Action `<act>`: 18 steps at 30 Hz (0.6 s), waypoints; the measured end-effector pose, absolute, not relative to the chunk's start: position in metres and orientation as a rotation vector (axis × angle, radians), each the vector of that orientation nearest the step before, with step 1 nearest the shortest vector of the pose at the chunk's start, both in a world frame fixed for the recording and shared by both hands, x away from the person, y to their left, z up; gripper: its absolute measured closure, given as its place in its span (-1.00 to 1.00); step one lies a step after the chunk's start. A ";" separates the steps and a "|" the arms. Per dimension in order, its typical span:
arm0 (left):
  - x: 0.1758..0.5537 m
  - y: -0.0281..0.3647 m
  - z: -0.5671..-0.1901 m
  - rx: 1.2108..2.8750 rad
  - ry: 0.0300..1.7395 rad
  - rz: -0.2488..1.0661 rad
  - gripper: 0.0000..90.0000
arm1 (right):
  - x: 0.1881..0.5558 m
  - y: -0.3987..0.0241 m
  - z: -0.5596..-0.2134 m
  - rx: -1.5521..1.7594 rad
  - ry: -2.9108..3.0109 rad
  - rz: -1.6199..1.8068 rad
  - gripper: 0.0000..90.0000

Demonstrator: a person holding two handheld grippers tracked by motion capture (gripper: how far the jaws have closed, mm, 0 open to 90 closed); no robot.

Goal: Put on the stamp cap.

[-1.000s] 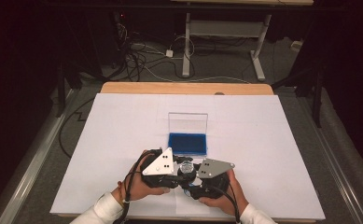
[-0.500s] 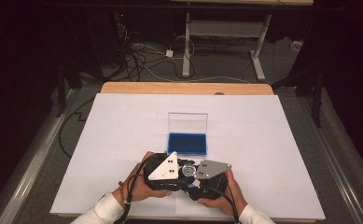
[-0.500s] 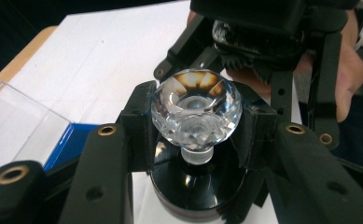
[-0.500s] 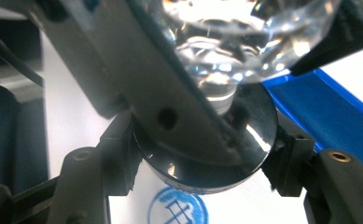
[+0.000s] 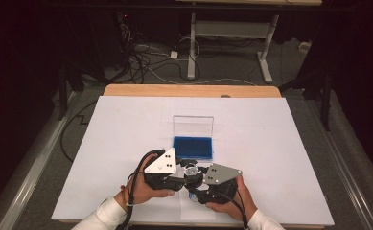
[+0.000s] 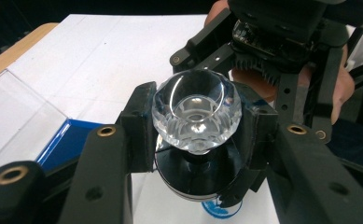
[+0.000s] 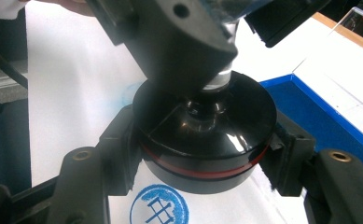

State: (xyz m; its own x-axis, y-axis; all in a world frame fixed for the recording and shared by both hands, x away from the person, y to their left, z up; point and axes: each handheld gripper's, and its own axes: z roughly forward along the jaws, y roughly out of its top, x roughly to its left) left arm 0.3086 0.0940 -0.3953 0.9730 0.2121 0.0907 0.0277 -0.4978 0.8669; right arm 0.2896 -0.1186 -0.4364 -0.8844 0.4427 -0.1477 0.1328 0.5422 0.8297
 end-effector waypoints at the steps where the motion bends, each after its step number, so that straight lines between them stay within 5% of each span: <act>1: 0.309 0.094 -0.395 2.083 0.169 0.222 0.19 | 0.290 -0.119 -0.436 0.481 2.440 1.269 -0.15; 18: 0.304 0.090 -0.402 2.110 0.124 0.252 0.21 | 0.288 -0.116 -0.439 0.540 2.502 1.256 -0.14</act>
State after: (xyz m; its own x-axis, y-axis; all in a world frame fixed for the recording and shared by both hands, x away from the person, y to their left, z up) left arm 0.3045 0.0904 -0.4022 0.9734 0.1890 0.1298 -0.0118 -0.5243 0.8514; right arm 0.2882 -0.1162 -0.4392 -0.8877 0.4520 -0.0880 0.1994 0.5496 0.8113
